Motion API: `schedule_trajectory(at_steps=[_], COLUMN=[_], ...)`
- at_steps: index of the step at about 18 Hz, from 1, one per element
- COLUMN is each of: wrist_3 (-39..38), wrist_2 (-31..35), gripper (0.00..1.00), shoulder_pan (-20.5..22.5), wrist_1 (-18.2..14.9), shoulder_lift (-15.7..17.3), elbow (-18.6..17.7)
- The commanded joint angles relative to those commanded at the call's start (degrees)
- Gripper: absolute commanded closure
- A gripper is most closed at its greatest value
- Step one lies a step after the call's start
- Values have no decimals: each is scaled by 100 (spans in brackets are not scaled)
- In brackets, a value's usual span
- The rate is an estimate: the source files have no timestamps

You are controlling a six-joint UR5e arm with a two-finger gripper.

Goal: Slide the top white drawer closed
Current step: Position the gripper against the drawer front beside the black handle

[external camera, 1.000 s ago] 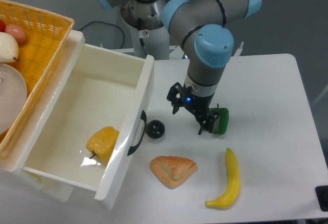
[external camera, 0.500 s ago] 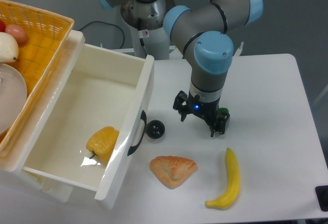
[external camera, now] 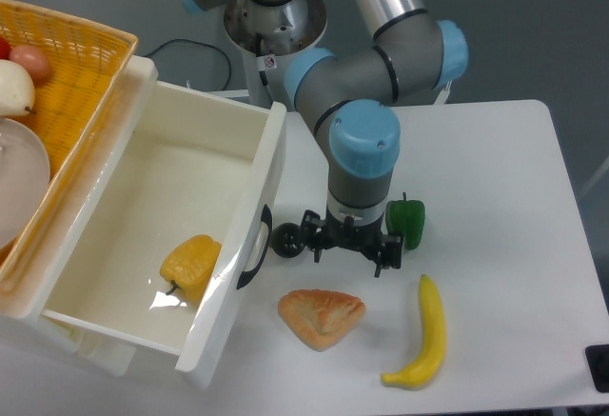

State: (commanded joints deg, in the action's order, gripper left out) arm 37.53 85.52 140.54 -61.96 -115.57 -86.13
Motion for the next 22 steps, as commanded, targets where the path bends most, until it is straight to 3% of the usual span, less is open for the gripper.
schedule_trajectory(at_steps=[7,11,22], wrist_3=[0,-97,-88], wrist_2=[-113,-1115,-1151], gripper=[0,0,0], shoulder_pan=[44,307,62], wrist_1=[-26,-325,-334], shoulder_lift=[-501,-466,-396], elbow=[61,44,-9])
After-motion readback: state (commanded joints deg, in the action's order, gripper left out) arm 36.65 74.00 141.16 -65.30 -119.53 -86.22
